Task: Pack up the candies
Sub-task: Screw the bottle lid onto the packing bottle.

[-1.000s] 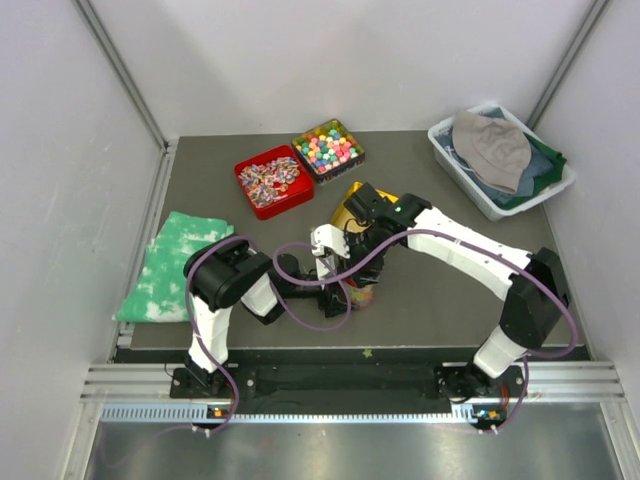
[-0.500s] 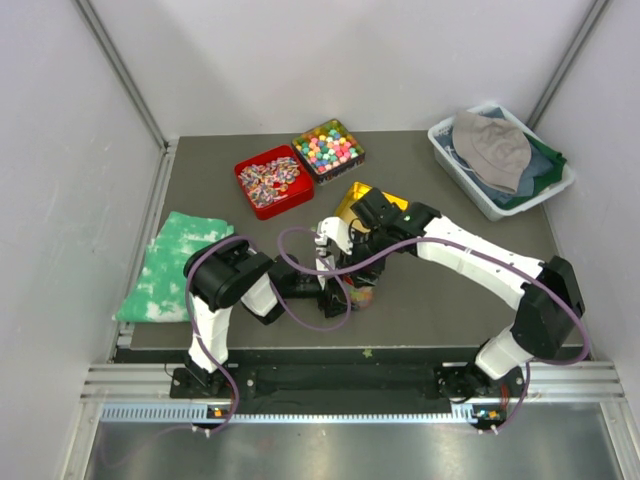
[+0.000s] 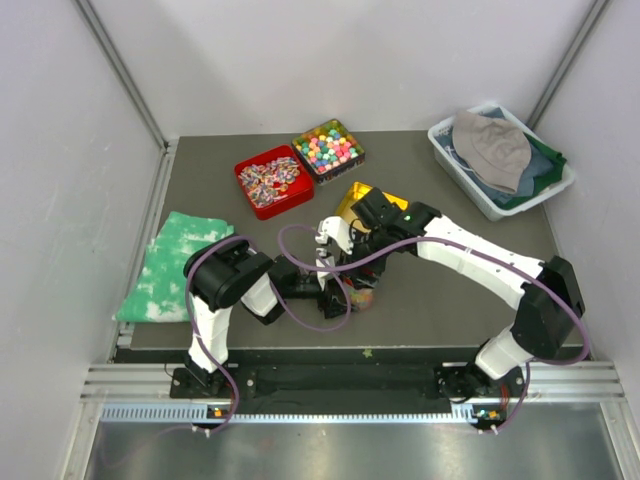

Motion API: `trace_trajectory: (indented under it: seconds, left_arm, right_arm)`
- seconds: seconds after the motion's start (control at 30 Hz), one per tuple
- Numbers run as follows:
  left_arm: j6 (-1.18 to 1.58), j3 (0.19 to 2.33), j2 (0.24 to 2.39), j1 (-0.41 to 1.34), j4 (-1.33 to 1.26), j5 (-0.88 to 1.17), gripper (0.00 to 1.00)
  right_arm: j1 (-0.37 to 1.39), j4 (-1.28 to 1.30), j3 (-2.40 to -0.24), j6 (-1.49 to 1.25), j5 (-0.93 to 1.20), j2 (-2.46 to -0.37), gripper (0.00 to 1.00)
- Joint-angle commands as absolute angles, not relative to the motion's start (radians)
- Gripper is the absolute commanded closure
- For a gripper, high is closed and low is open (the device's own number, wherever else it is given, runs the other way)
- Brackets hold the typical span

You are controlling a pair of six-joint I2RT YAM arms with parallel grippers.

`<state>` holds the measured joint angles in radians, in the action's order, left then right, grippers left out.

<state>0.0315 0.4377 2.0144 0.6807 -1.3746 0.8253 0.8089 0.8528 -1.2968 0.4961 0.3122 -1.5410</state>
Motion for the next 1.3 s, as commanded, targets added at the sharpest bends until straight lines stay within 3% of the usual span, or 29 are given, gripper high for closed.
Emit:
trace_trajectory:
  seconds: [0.0, 0.1, 0.13, 0.3, 0.63, 1.27]
  left_arm:
    - [0.028, 0.436, 2.034, 0.686, -1.7, 0.83, 0.38]
    - [0.025, 0.436, 2.033, 0.686, -1.698, 0.83, 0.38]
    - [0.025, 0.436, 2.033, 0.686, -1.7, 0.831, 0.38]
    - [0.025, 0.436, 2.034, 0.686, -1.7, 0.833, 0.38]
    - [0.023, 0.439, 2.037, 0.686, -1.7, 0.838, 0.38]
    - [0.023, 0.44, 2.039, 0.686, -1.698, 0.842, 0.38]
  right_arm:
    - [0.821, 0.92, -1.27, 0.469, 0.413, -1.528, 0.19]
    - [0.821, 0.887, -1.255, 0.471, 0.382, -1.519, 0.03]
    - [0.821, 0.888, -1.253, 0.477, 0.387, -1.52, 0.01]
    - [0.822, 0.888, -1.253, 0.523, 0.37, -1.511, 0.01]
    - [0.818, 1.028, -1.373, 0.906, 0.256, -1.514, 0.01]
    - [0.827, 1.112, -1.503, 1.052, 0.318, -1.649, 0.02]
